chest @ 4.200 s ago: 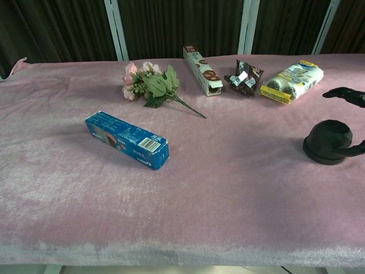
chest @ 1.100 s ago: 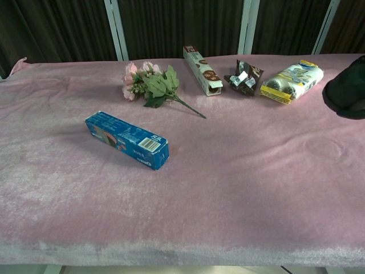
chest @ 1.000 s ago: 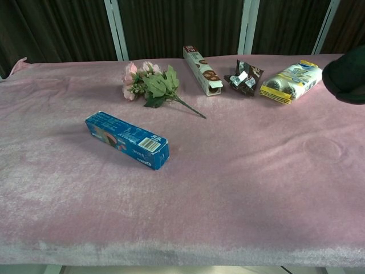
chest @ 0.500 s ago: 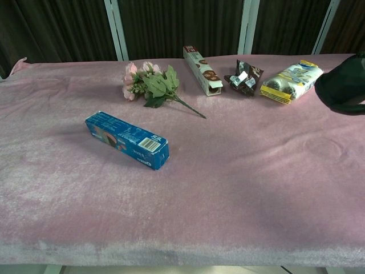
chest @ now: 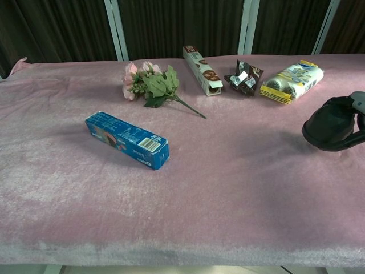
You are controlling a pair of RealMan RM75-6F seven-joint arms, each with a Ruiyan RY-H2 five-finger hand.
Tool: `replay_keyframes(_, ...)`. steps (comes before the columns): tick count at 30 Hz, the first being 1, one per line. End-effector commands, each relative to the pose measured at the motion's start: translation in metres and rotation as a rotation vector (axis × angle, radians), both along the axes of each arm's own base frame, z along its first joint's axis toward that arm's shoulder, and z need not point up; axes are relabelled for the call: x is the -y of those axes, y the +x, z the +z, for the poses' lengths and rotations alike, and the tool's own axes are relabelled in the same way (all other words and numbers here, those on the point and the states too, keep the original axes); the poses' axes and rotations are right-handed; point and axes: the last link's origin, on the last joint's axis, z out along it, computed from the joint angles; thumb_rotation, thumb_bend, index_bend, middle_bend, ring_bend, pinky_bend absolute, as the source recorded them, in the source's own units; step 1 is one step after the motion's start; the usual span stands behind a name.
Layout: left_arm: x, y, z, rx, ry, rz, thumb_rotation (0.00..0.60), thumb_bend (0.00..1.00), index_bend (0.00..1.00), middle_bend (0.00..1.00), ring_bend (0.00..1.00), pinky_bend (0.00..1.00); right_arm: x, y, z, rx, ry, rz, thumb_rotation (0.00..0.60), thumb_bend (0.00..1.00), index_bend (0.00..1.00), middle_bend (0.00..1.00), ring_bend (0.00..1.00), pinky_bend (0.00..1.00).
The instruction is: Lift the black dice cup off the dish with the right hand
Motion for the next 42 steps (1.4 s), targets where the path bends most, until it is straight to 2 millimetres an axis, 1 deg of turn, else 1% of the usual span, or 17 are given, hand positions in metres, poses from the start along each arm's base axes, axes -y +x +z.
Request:
replay_keyframes(1,0.000,0.000,0.000,0.000,0.000,0.000,0.600,0.47,0.39,0.24,0.16,0.47,0.000,-0.001,0.000,0.001,-0.003,-0.001,0.600,0.22,0.45,0.46,0.49,0.61)
replay_keyframes(2,0.000,0.000,0.000,0.000,0.000,-0.001,0.600,0.47,0.39,0.24,0.16,0.47,0.000,-0.001,0.000,0.003,-0.003,-0.002,0.600,0.22,0.43,0.45,0.47,0.59)
replay_keyframes(3,0.000,0.000,0.000,0.001,0.000,-0.001,0.600,0.47,0.39,0.24,0.16,0.47,0.000,-0.002,0.000,0.004,-0.002,-0.002,0.600,0.22,0.40,0.42,0.43,0.54)
replay_keyframes(6,0.000,0.000,0.000,-0.001,-0.003,-0.001,0.600,0.47,0.39,0.24,0.16,0.47,0.000,-0.004,0.001,0.006,0.006,-0.009,0.600,0.22,0.34,0.36,0.34,0.45)
replay_keyframes(8,0.000,0.000,-0.001,0.000,-0.003,-0.002,0.600,0.47,0.39,0.24,0.16,0.47,-0.001,-0.006,0.002,0.005,0.009,-0.014,0.600,0.22,0.32,0.33,0.30,0.41)
replay_keyframes(16,0.000,0.000,0.000,-0.001,-0.002,-0.002,0.600,0.47,0.39,0.24,0.16,0.47,-0.002,-0.011,0.002,-0.010,0.029,-0.043,0.600,0.22,0.30,0.31,0.26,0.39)
replay_keyframes(19,0.000,0.000,0.000,-0.001,-0.002,-0.001,0.600,0.47,0.39,0.24,0.16,0.47,-0.002,-0.009,0.004,0.007,0.011,-0.032,0.600,0.22,0.28,0.29,0.24,0.37)
replay_keyframes(24,0.000,0.001,-0.001,-0.003,-0.003,-0.003,0.600,0.47,0.39,0.24,0.16,0.47,-0.003,-0.004,0.009,0.045,-0.008,-0.007,0.600,0.22,0.28,0.29,0.24,0.37)
replay_keyframes(25,0.000,0.001,-0.001,-0.003,-0.004,-0.003,0.600,0.47,0.39,0.24,0.16,0.47,-0.004,-0.003,0.010,0.046,-0.011,-0.004,0.600,0.22,0.28,0.29,0.26,0.38)
replay_keyframes(28,0.000,0.001,-0.001,-0.004,-0.005,-0.004,0.600,0.47,0.39,0.24,0.16,0.47,-0.003,-0.003,0.010,0.046,-0.020,-0.006,0.600,0.22,0.28,0.29,0.38,0.44)
replay_keyframes(33,0.000,0.001,-0.001,-0.007,-0.002,-0.002,0.600,0.47,0.39,0.24,0.16,0.47,-0.002,-0.004,0.006,0.022,-0.023,-0.018,0.600,0.22,0.32,0.32,0.47,0.52)
replay_keyframes(35,0.000,0.001,-0.001,-0.006,-0.002,-0.002,0.600,0.47,0.39,0.24,0.16,0.47,0.000,-0.003,0.005,0.020,-0.033,-0.017,0.600,0.22,0.35,0.35,0.50,0.56)
replay_keyframes(40,0.000,0.001,-0.001,-0.006,0.000,-0.003,0.600,0.47,0.39,0.24,0.16,0.47,0.002,0.000,0.004,0.027,-0.101,0.005,0.600,0.22,0.52,0.49,0.64,0.70)
replay_keyframes(42,0.000,0.001,-0.001,-0.006,0.000,-0.003,0.600,0.47,0.39,0.24,0.16,0.47,0.002,0.000,0.004,0.027,-0.106,0.007,0.600,0.22,0.54,0.51,0.66,0.71)
